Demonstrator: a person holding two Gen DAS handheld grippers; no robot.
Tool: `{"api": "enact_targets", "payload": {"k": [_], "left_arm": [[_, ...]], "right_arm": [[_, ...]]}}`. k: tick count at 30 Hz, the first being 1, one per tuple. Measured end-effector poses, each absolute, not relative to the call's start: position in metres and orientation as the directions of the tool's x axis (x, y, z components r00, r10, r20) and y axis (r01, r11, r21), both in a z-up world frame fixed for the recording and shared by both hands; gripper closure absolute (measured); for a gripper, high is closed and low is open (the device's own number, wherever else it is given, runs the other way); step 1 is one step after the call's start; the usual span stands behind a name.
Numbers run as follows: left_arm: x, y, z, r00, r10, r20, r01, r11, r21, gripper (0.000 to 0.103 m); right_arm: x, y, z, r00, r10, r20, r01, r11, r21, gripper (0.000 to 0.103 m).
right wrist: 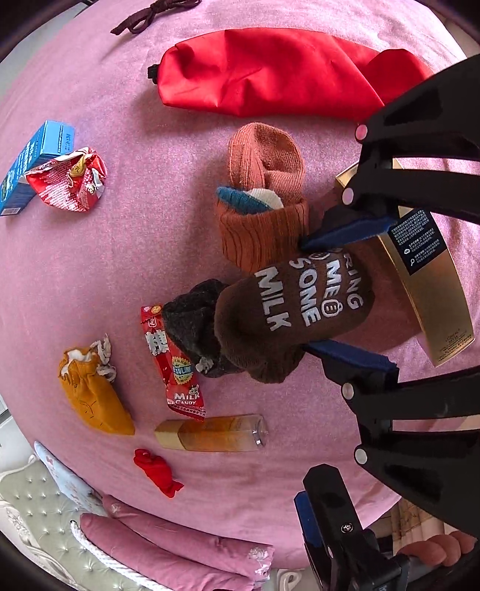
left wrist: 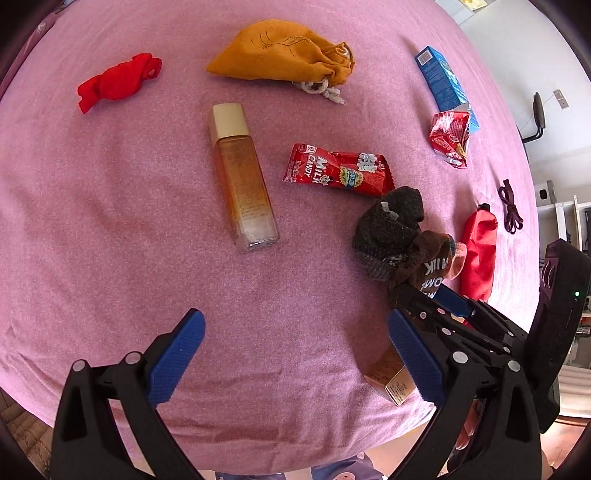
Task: Collect trash
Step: 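Grasp the brown MILK sock with the right tool while the left tool grasps the dark grey sock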
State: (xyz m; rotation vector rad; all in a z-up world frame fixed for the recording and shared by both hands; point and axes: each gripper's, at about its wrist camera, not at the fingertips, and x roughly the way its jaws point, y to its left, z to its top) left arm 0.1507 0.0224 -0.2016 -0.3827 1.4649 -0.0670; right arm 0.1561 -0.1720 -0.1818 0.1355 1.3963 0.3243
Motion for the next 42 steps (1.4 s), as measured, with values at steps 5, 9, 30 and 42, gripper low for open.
{"api": "enact_targets", "payload": {"k": [5, 9, 30, 42], "left_arm": [[0.157, 0.013, -0.201, 0.115, -0.276, -0.954, -0.165, 0.942, -0.292, 0.004], [0.163, 0.002, -0.199, 0.113, -0.281, -0.953, -0.143, 0.945, -0.295, 0.004], [0.224, -0.075, -0.241, 0.082, -0.202, -0.976, -0.052, 0.977, -0.206, 0.004], [0.241, -0.077, -0.262, 0.010, -0.187, -0.982, -0.113, 0.976, -0.187, 0.036]], "right_arm": [[0.153, -0.184, -0.173, 0.125, 0.370, -0.921, -0.123, 0.927, 0.355, 0.090], [0.148, -0.194, -0.156, 0.152, 0.407, -0.901, -0.119, 0.912, 0.392, 0.090], [0.154, -0.257, -0.140, 0.209, 0.474, -0.855, -0.036, 0.878, 0.478, 0.090], [0.157, -0.273, -0.137, 0.213, 0.480, -0.851, -0.023, 0.873, 0.487, 0.090]]}}
